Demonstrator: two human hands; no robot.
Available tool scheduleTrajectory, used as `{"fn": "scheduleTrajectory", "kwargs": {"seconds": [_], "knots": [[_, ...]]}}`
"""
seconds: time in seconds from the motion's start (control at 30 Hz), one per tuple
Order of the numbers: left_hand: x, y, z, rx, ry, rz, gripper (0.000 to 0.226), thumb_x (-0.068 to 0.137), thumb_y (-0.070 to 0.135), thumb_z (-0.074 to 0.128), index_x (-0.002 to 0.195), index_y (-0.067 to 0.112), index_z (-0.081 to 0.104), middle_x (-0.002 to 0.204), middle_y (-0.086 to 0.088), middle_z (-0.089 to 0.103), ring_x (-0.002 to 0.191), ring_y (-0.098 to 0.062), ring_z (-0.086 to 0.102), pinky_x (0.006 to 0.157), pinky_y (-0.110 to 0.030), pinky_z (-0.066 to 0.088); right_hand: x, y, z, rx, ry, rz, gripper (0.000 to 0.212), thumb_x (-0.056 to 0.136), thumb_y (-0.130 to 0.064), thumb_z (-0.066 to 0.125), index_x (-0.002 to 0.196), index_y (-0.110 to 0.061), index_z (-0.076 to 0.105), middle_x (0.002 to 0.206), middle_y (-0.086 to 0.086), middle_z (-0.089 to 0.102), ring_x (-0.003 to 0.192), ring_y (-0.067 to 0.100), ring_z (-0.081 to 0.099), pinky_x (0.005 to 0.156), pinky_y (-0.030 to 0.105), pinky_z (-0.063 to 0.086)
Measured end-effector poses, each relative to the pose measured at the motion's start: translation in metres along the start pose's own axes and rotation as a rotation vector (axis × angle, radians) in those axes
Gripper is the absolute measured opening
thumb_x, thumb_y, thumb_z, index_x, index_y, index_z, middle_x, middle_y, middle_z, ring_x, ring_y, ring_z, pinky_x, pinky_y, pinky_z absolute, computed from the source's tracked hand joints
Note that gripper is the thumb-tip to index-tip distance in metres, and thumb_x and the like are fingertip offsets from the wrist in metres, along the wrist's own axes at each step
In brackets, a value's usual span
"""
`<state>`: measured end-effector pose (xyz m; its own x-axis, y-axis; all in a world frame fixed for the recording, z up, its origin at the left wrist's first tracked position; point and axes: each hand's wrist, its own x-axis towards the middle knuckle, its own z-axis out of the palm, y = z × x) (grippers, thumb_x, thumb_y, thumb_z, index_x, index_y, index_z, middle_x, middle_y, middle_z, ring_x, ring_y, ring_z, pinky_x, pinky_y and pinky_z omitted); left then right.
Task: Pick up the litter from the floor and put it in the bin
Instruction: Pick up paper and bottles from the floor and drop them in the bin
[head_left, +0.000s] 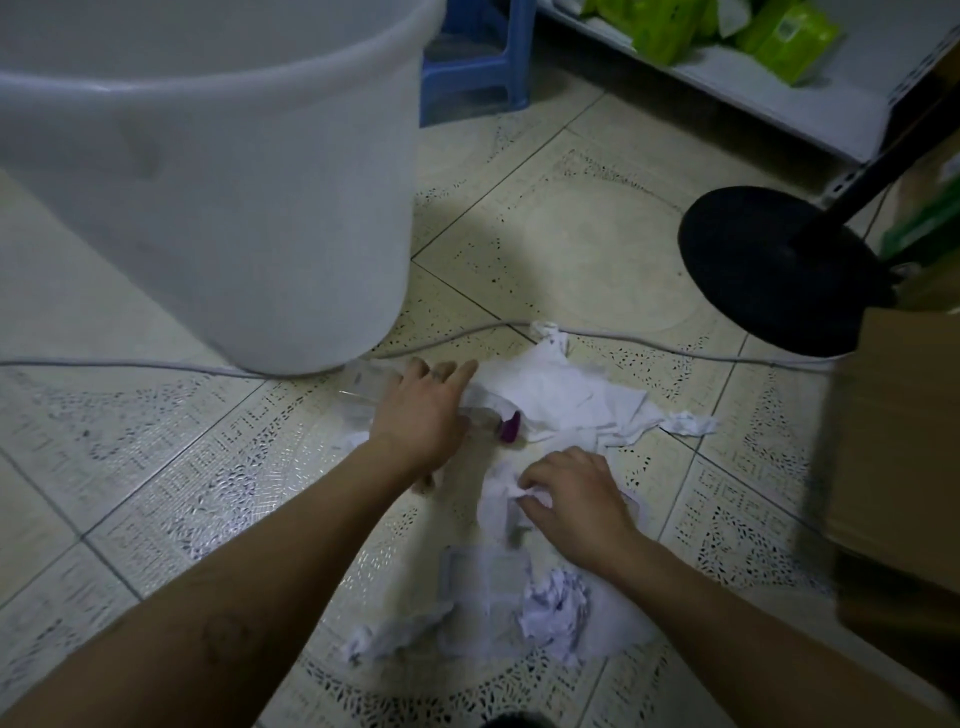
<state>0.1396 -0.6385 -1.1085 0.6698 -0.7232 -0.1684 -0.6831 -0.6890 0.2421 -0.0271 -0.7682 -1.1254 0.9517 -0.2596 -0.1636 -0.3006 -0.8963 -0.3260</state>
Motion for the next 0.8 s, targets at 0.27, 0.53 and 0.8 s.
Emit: {"fn": "scheduleTrajectory", "kwargs": {"seconds": [0.27,0.53,0.8], "knots": [[-0.003,-0.012,-0.006,0.066,0.151,0.001,0.027,0.085,0.021,0.057,0.11,0.018,0.066,0.106,-0.007,0.063,0.101,-0.026,0.049,0.083,-0.037,0.037,0.012,-0.009,-0.011,0.303,0.143,0.122,0.022,0.088,-0.036,0.064,0.099,-0.021,0.076,0.095,0.002,0.068,0.092,0.021,0.056,0.079,0.036,0.046],[-0.011,-0.026,-0.035,-0.008,0.299,-0.03,0.011,0.078,0.016,0.06,0.087,0.016,0.065,0.098,-0.005,0.065,0.095,-0.028,0.053,0.08,-0.04,0.037,0.021,-0.014,-0.025,0.602,0.246,0.247,0.012,0.09,-0.029,0.061,0.086,-0.028,0.072,0.057,-0.011,0.06,0.053,0.0,0.053,0.05,0.016,0.041],[-0.014,-0.025,-0.07,-0.502,0.329,-0.065,0.021,0.087,0.018,0.056,0.103,0.028,0.065,0.096,0.002,0.07,0.079,-0.018,0.061,0.067,-0.033,0.054,0.041,-0.033,-0.071,0.924,0.311,0.329,0.037,0.094,-0.003,0.047,0.081,-0.029,0.069,0.076,0.004,0.071,0.063,0.016,0.068,0.053,0.034,0.057]]}}
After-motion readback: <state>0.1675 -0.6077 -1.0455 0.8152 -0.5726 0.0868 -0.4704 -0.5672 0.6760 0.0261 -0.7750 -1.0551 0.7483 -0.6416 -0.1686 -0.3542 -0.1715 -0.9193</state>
